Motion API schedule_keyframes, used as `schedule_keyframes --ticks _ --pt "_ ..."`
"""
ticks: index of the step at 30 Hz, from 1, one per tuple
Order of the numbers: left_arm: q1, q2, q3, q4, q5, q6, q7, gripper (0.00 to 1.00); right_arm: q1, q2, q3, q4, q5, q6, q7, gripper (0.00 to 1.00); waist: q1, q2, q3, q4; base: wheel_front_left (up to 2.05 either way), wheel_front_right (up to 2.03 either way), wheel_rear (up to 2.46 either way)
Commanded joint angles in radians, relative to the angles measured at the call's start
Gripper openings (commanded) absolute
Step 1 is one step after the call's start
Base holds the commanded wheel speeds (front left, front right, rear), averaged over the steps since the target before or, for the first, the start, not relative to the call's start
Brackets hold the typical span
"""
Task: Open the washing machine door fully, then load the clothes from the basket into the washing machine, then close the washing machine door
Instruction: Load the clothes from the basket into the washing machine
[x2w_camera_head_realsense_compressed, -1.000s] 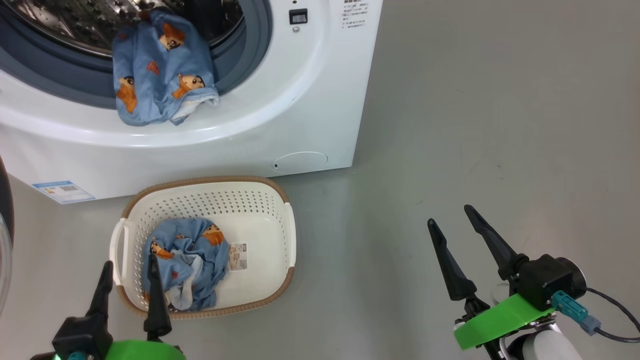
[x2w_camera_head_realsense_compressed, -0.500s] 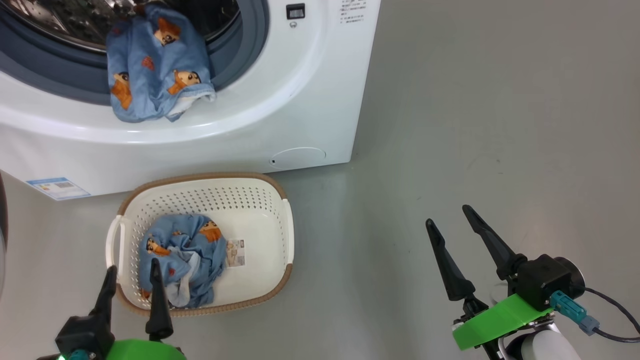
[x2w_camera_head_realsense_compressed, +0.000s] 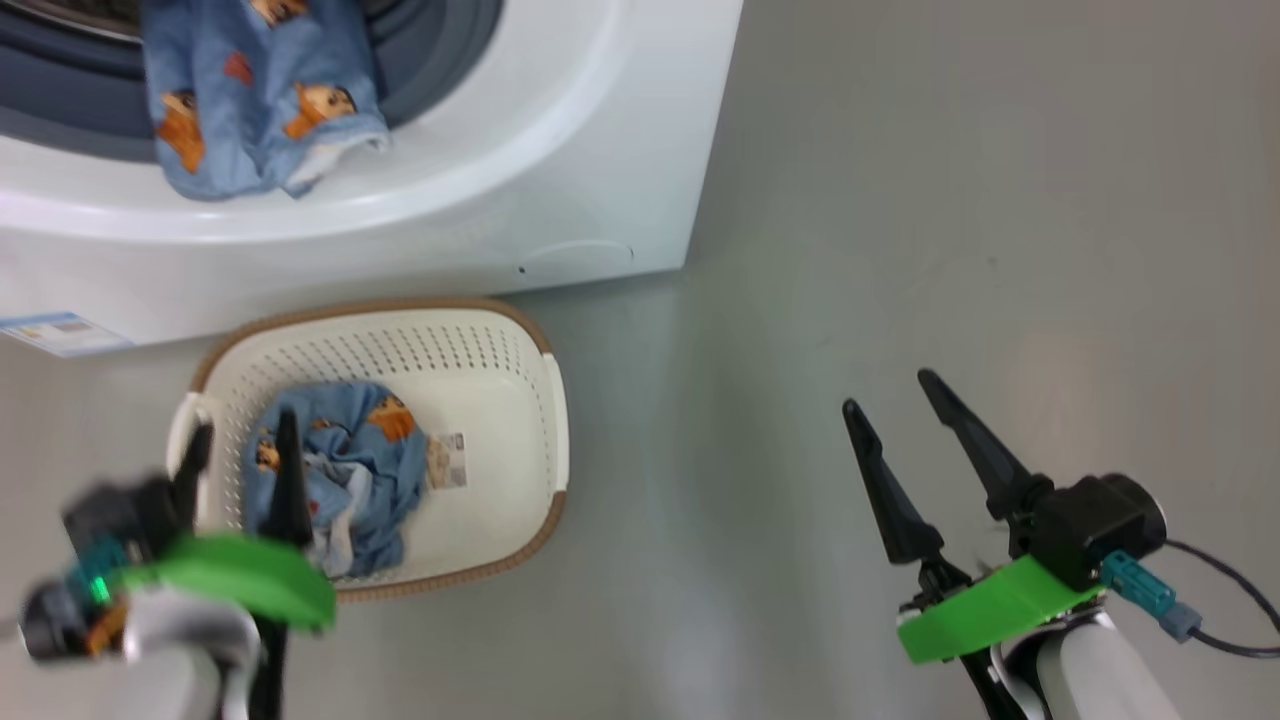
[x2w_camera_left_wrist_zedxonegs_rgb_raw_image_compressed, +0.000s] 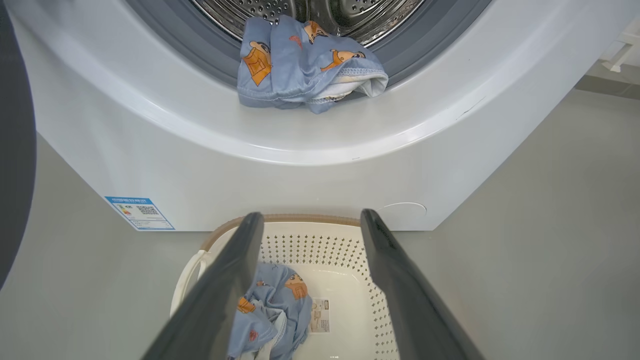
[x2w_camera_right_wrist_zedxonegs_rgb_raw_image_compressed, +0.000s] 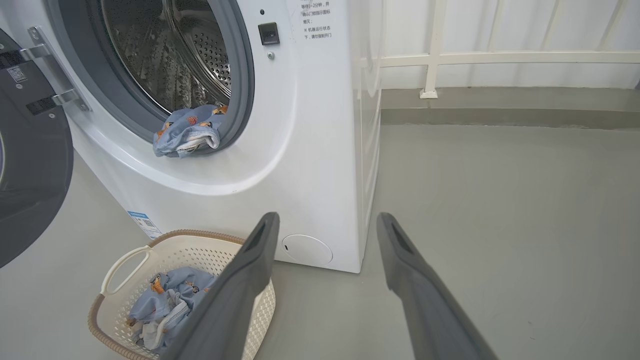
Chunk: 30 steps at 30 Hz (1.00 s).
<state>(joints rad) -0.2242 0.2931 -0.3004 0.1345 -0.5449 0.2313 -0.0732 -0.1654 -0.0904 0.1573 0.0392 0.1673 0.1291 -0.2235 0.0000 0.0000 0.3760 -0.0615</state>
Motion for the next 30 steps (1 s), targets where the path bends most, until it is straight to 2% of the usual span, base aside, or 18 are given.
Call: schedule_keyframes --ticks 1,5,10,20,25,30 --pt "-0.073 0.04 0.038 -0.004 -0.003 -0.011 0.02 1.0 -0.022 -0.001 0.029 -0.027 -0.004 0.002 -0.013 1.0 0.0 0.0 0.049 -0.015 0.0 0.0 0.0" --pt "-0.233 0.069 0.057 0.036 -0.034 -0.048 0.094 1.0 -0.061 0.005 0.048 -0.013 -0.004 0.002 -0.024 1.0 0.0 0.0 0.103 -0.047 0.0 0.0 0.0" --pt "-0.362 0.112 0.071 0.056 -0.047 -0.068 0.172 1.0 -0.091 0.014 0.071 0.005 0.003 0.002 -0.032 1.0 0.0 0.0 0.138 -0.082 0.0 0.0 0.0" --pt "-0.679 0.226 0.089 0.122 -0.092 -0.117 0.429 1.0 -0.155 0.032 0.116 0.025 0.046 0.002 -0.038 1.0 0.0 0.0 0.207 -0.169 0.0 0.0 0.0" --pt "-0.803 0.277 0.071 0.198 -0.075 -0.122 0.537 1.0 -0.175 0.037 0.138 0.02 0.068 0.002 -0.038 1.0 0.0 0.0 0.235 -0.211 0.0 0.0 0.0" --pt "-0.888 0.324 0.048 0.271 -0.036 -0.108 0.613 1.0 -0.185 0.039 0.154 0.015 0.087 0.002 -0.038 1.0 0.0 0.0 0.262 -0.245 0.0 0.0 0.0"
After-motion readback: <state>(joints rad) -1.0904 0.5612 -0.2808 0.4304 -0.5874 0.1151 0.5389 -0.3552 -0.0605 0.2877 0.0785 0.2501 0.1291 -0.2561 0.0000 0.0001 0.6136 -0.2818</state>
